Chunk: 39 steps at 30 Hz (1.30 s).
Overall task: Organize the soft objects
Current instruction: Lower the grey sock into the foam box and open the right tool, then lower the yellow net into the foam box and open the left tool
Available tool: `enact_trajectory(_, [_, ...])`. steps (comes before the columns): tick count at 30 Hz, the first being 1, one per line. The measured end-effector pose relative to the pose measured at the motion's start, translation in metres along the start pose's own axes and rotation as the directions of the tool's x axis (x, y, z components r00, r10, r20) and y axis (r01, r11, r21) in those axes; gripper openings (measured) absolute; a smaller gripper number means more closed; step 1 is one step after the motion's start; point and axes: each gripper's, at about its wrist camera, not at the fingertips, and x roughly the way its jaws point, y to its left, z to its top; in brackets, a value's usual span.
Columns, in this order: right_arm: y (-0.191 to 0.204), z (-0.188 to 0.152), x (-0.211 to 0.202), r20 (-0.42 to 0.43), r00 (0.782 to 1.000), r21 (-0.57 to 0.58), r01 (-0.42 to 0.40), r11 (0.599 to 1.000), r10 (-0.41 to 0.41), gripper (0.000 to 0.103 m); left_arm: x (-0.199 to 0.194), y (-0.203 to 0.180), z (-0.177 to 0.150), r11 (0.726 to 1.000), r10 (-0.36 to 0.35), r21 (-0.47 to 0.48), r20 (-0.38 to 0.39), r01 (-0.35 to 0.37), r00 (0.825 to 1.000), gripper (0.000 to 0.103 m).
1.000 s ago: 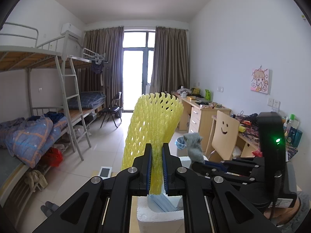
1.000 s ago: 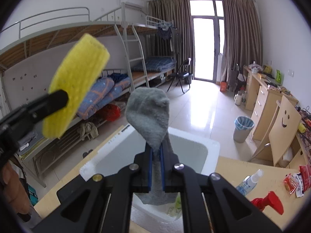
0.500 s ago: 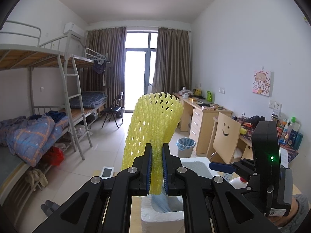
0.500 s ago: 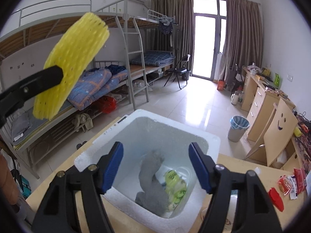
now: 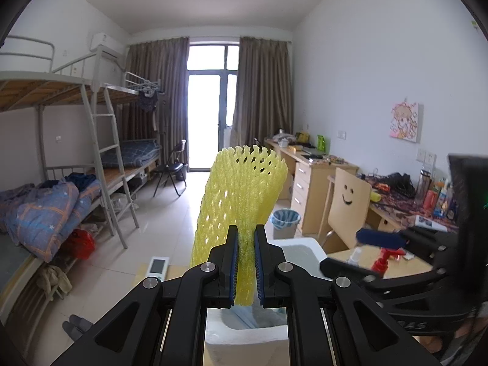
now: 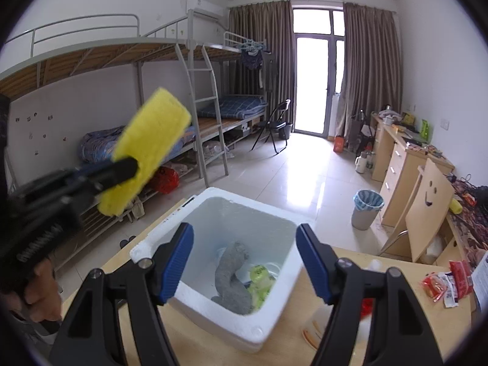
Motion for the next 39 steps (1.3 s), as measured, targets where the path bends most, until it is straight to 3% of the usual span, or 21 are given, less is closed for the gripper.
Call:
enact_trajectory(12, [-0.019,-0.015,-0.038,0.051,0.997,0.059,0.059,0.997,-0.062,0.074,0.025,-0.023,-0.011,0.997,-0.066,0.044,-0.074,0.070,0.995,0.010])
enact_trajectory(26, [-0.033,-0.028,-0.038,0.085,0.996,0.122,0.011,0.992,-0.022,0.074,0.049,-0.031,-0.020,0.995,-0.078,0.043,-0.141,0.085,0.987,0.011])
enact_trajectory(34, [-0.040,-0.033,-0.039,0.079,0.997,0.149,0.003,0.989,-0.015,0.074,0.058,-0.026,-0.020,0.996,-0.086,0.018,-0.129,0.089,0.988,0.012])
enact_trajectory(35, [-0.041,-0.033,-0.039,0.079,0.997,0.151,0.002,0.988,-0.014,0.074,0.059,-0.026,-0.021,0.996,-0.084,0.013,-0.129,0.086,0.988,0.015])
enact_trajectory(36, [-0.041,-0.033,-0.040,0.080,0.997,0.153,0.002,0.988,-0.014,0.074,0.060,-0.025,-0.022,0.996,-0.086,0.010,-0.130,0.088,0.988,0.027])
enact_trajectory(37, [-0.039,-0.032,-0.040,0.081,0.997,0.153,0.003,0.988,-0.016,0.074,0.061,-0.025,-0.022,0.996,-0.085,0.009,-0.130,0.087,0.988,0.049])
enact_trajectory(38, [-0.039,-0.031,-0.040,0.083,0.996,0.153,0.003,0.988,-0.016,0.074,0.062,-0.024,-0.022,0.997,-0.074,0.005,-0.127,0.075,0.989,0.061])
enact_trajectory(39, [-0.038,-0.031,-0.041,0.083,0.996,0.152,0.001,0.988,-0.014,0.074,0.063,-0.024,-0.023,0.998,-0.060,-0.003,-0.120,0.060,0.991,0.082])
